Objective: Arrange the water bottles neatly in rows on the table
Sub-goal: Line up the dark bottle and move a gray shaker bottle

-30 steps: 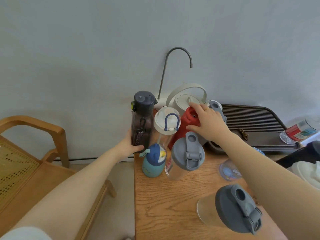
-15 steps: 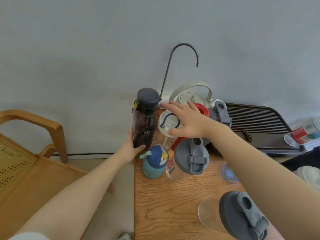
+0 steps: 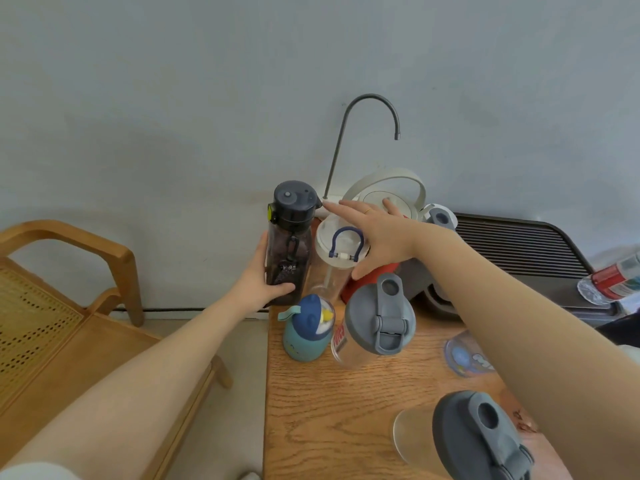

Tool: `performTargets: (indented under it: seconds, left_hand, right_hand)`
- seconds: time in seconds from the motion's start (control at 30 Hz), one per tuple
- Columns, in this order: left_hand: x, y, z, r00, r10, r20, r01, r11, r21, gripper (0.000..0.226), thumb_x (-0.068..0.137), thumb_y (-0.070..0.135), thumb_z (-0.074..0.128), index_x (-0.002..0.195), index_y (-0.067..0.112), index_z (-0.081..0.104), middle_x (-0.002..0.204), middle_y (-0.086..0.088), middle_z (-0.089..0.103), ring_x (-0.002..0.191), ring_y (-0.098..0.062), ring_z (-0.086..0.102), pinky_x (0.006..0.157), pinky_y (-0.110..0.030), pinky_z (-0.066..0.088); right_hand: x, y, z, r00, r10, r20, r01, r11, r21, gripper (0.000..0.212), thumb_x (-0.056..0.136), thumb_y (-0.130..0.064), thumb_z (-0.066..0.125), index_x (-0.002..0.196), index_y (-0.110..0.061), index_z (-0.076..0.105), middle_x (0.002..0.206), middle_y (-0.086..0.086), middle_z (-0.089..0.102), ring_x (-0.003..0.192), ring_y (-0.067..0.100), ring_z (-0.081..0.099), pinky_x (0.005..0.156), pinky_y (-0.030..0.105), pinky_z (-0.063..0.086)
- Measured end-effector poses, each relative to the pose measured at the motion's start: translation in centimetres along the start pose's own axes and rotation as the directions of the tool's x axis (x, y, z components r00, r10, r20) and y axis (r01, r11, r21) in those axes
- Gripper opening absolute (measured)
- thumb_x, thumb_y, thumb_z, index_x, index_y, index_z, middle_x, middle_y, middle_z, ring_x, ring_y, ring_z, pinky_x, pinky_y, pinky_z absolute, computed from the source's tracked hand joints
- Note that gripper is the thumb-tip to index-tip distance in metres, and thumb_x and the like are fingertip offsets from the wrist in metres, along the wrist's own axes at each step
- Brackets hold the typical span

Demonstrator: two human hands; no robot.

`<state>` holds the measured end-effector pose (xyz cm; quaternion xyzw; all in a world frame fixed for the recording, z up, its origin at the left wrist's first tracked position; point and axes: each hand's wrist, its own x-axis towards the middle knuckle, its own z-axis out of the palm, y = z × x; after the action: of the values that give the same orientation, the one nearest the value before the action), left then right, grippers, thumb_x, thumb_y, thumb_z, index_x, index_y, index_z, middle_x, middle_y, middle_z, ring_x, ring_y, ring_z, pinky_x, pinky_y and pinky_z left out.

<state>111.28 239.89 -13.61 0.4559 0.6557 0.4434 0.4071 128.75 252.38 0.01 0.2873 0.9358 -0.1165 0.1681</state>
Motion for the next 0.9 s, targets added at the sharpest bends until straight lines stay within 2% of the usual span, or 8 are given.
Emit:
performTargets:
  seconds: [0.07,0.2,0.3,0.43,0.53,0.63,0.77,0.9]
  left_hand:
    - [-0.4,0.8,0.1,0.999,-0.014,-0.048,0.014,1.0,0.004,0.105,0.075,0.007,0.072,0.145,0.025,-0.003,0.151,-0.004,0.024,0.137,-0.021,0.026,0.107,-0.035,0.028]
    - [-1.9,2.4,0.3,0.996,-0.037,-0.085,0.038,0.999,0.012,0.106,0.078,0.011,0.07,0.144,0.024,-0.012,0.154,-0.003,0.017,0.139,-0.021,0.022,0.109,-0.038,0.025]
    - [-3.7,3.4,0.4,0.972,-0.01,-0.233,0.036,0.994,0.108,0.1,0.078,0.017,0.07,0.146,0.023,-0.004,0.154,-0.006,0.012,0.138,-0.021,0.023,0.109,-0.04,0.024]
    - [-7.9,4.1,1.8,0.909,0.276,-0.311,-0.098,0.87,0.484,0.076,0.075,0.033,0.073,0.135,0.012,0.032,0.136,-0.011,0.03,0.125,-0.023,0.035,0.103,-0.03,0.028]
    - [-9.4,3.8,4.2,0.958,0.263,-0.118,-0.144,0.792,0.593,0.074,0.073,0.038,0.073,0.134,0.014,0.037,0.136,-0.007,0.033,0.124,-0.02,0.037,0.098,-0.024,0.03]
    - [-8.8,3.2,6.0,0.993,0.104,-0.06,-0.05,0.811,0.584,0.089,0.072,0.044,0.073,0.143,0.022,0.023,0.147,-0.004,0.025,0.131,-0.022,0.033,0.105,-0.033,0.033]
    - [-7.5,3.0,7.8,0.995,0.001,-0.096,0.061,0.769,0.636,0.093,0.067,0.044,0.076,0.142,0.024,0.023,0.14,-0.006,0.031,0.118,-0.028,0.047,0.093,-0.039,0.046]
    - [-6.9,4.1,7.9,0.992,-0.034,-0.125,0.109,0.738,0.665,0.072,0.07,0.035,0.075,0.129,0.022,0.037,0.119,-0.007,0.044,0.1,-0.027,0.054,0.08,-0.039,0.049]
  right_hand:
    - [-0.2,-0.3,0.3,0.996,-0.004,-0.087,0.014,0.994,0.113,0.097,0.074,-0.06,0.063,0.146,-0.035,0.003,0.155,0.002,0.018,0.143,0.026,0.015,0.113,0.055,-0.002]
    - [0.3,-0.7,1.0,0.969,0.039,-0.244,0.001,0.987,0.161,0.052,0.094,-0.046,0.039,0.141,-0.025,0.029,0.144,0.001,0.041,0.132,0.025,0.037,0.113,0.05,0.007]
    - [-0.1,-0.2,1.5,0.952,0.004,-0.306,0.044,0.988,0.149,0.056,0.094,-0.047,0.039,0.142,-0.022,0.027,0.145,0.003,0.04,0.135,0.024,0.034,0.114,0.05,0.005]
    - [-4.6,-0.2,2.0,0.751,-0.172,-0.637,0.291,0.953,0.085,0.056,0.084,-0.048,0.049,0.128,-0.014,0.048,0.129,0.007,0.054,0.119,0.025,0.048,0.1,0.036,0.033]
    - [-7.9,0.2,3.5,0.753,-0.378,-0.539,0.381,0.918,-0.11,0.049,0.084,-0.048,0.047,0.115,-0.012,0.056,0.117,0.008,0.06,0.104,0.025,0.057,0.085,0.036,0.048]
    - [-9.3,1.4,5.4,0.831,-0.379,-0.408,0.345,0.926,-0.157,0.058,0.081,-0.056,0.046,0.121,-0.014,0.053,0.126,0.007,0.054,0.108,0.026,0.055,0.086,0.044,0.05]
    - [-10.2,2.4,7.4,0.962,-0.179,-0.205,0.205,0.972,0.114,0.09,0.071,-0.055,0.069,0.142,-0.027,0.022,0.15,-0.002,0.023,0.13,0.023,0.038,0.101,0.041,0.041]
    - [-10.3,1.8,8.0,0.979,-0.124,-0.162,0.174,0.923,0.344,0.089,0.07,-0.045,0.075,0.136,-0.028,0.019,0.141,-0.002,0.03,0.112,0.02,0.05,0.089,0.037,0.045]
